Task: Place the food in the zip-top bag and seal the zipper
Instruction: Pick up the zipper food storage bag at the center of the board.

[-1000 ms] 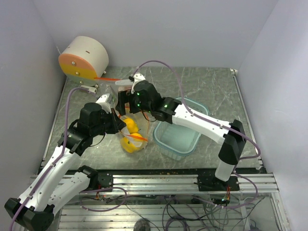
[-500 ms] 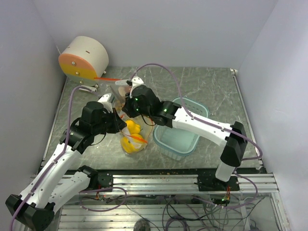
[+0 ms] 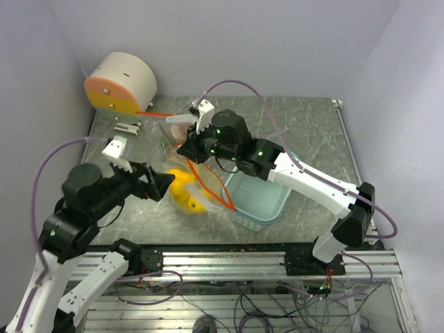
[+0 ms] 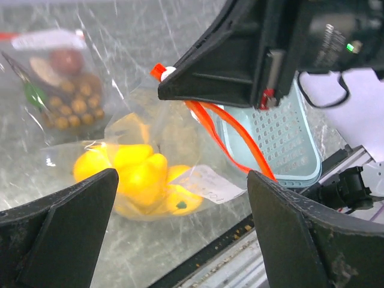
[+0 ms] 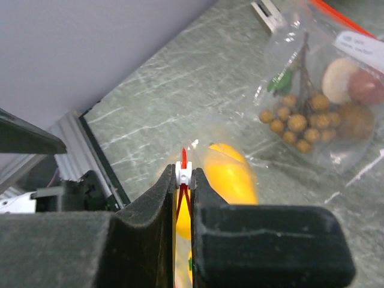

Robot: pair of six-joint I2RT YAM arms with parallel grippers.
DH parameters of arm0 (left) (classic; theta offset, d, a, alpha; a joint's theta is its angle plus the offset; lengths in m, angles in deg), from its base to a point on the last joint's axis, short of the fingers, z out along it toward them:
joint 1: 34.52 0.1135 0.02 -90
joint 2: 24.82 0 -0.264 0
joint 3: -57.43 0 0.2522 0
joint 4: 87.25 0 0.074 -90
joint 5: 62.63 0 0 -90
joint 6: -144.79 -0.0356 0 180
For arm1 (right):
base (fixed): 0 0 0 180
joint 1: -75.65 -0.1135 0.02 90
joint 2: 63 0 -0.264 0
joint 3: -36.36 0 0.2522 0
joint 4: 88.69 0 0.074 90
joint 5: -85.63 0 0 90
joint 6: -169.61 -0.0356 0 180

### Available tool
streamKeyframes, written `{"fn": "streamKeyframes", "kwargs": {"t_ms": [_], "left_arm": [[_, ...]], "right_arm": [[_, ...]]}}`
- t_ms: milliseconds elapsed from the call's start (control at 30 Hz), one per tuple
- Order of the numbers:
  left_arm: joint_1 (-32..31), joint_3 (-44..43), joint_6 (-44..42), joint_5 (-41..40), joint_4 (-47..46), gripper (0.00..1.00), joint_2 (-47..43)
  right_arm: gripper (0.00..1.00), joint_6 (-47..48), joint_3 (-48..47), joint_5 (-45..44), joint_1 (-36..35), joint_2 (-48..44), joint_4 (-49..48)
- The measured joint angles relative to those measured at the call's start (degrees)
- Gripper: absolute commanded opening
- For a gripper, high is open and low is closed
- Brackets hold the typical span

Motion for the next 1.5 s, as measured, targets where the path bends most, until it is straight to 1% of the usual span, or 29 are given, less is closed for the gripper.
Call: {"fn": "streamKeyframes", "kwargs": {"t_ms": [133,267,333,533,733,867,967,1200,1267,1367,1500], "left_arm": [[0.0,-0.48,-6.25,0.39,0.07,0.91,-7.1],[0.0,0.22,-13.22,4.0,-1.64,0.9,-12.74],[0.0,0.55,-15.98,5.99,-2.32,0.9,-13.84],[0.0,1.25,-23.96,11.89,-3.26,0.8,-11.89],[0.0,1.36,-28.61,19.82,-3.85,0.78,-9.86],[0.0,2.08,-29.18,24.37,-5.92,0.71,-10.32],[0.0,3.39,-28.09,27.15,-8.13,0.67,-10.25],[0.0,6.95,-22.93,28.85,-14.4,0.67,-7.26],[0.0,8.13,-21.2,29.2,-16.61,0.65,-6.49],[0.0,9.01,-19.19,29.53,-19.43,0.58,-5.6],[0.0,9.01,-17.73,30.97,-22.18,0.45,-4.35]], "right_arm": [[0.0,3.82,-3.69,8.72,1.42,0.0,1.84],[0.0,8.04,-8.87,17.25,2.05,0.02,4.44],[0.0,9.68,-9.97,21.16,2.05,-0.17,4.68],[0.0,15.23,-10.27,31.95,2.05,-1.09,8.0],[0.0,18.27,-9.94,37.38,2.05,-1.92,9.73],[0.0,19.12,-8.46,40.76,2.03,-3.89,9.68],[0.0,19.54,-7.43,42.8,2.05,-5.38,9.49],[0.0,20.68,-6.58,46.25,2.05,-6.29,8.66],[0.0,21.0,-6.34,46.64,2.03,-6.29,8.66],[0.0,21.31,-6.14,46.9,2.03,-6.29,8.68],[0.0,21.53,-5.64,47.1,2.03,-6.4,8.63]]}}
